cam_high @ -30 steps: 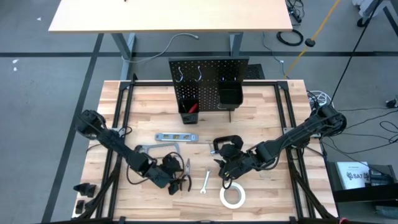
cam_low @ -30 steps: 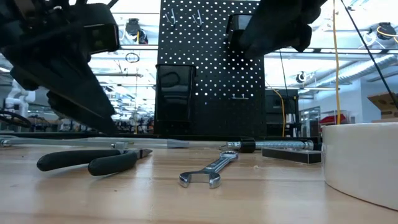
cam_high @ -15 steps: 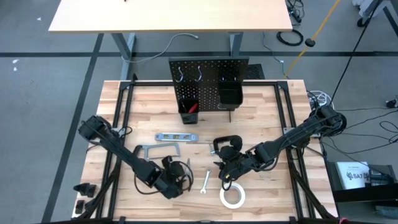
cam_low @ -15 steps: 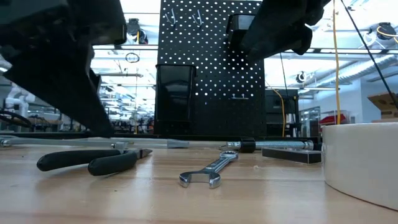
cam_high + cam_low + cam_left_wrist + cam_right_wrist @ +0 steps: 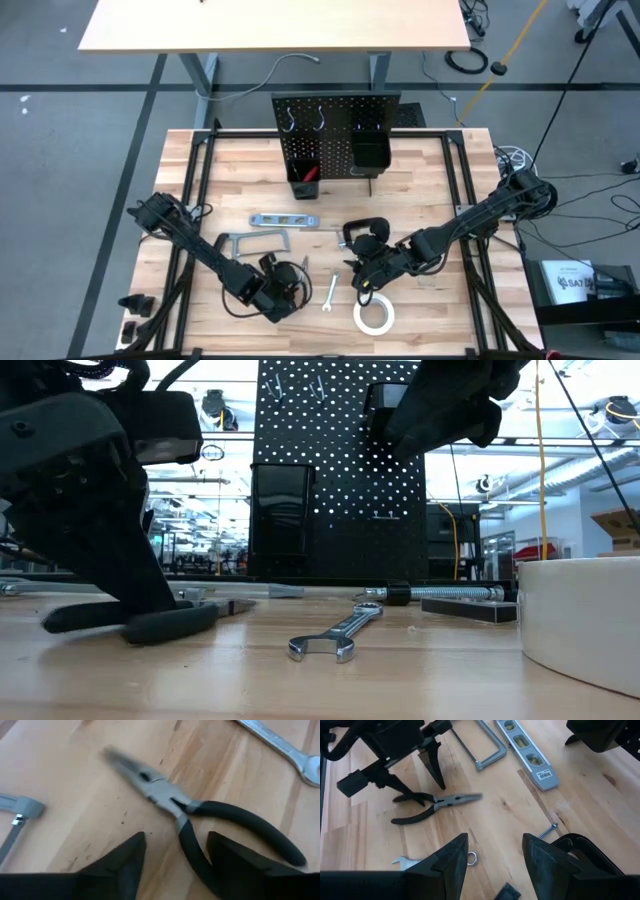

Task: Hang tools onto peg board
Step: Put the long nose pliers into the bottom black bin on the pegboard

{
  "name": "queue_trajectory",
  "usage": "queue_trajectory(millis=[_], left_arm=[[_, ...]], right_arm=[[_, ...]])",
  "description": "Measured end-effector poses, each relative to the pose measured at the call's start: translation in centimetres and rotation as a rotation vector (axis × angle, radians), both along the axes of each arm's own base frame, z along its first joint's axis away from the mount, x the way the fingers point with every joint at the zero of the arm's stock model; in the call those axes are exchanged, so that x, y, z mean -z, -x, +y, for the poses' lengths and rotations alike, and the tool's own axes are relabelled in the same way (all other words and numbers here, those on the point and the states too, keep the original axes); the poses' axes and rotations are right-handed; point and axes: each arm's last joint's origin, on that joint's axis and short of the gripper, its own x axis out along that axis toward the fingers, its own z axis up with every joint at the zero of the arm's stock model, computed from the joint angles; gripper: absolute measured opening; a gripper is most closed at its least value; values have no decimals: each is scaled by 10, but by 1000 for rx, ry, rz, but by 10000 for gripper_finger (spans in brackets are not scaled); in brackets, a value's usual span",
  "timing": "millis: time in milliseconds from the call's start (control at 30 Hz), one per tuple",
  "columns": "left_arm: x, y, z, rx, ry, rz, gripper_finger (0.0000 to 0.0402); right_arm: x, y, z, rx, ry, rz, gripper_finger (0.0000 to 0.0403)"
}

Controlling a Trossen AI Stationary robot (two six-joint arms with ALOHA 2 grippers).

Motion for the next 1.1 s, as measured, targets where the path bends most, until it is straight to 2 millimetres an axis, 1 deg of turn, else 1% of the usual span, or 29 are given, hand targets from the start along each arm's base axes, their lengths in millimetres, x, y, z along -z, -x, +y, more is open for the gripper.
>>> queue_trajectory(millis=[100,267,333,500,667,833,933,1100], left_arm=[[-1,1,1,8,-17,12,155],[-1,2,1,35,-34,25,39],[-1,2,1,43,-38,26,18],[-1,2,1,57,-45,28,20],[-10,4,2,85,-52,25,18],[-36,4,3,92,-60,-65,18],[-46,6,5,95,-70,-94,18],[-68,9,7,105,-17,-147,18]], right_arm=[[0,0,0,-1,3,0,180],[0,0,0,-4,6,1,180],[0,0,0,-4,6,1,180],[0,0,0,-4,6,1,180],[0,0,0,-10,11,3,180],[0,0,0,-13,13,3,180],[0,0,0,-13,13,3,180],[0,0,0,-46,43,12,180]])
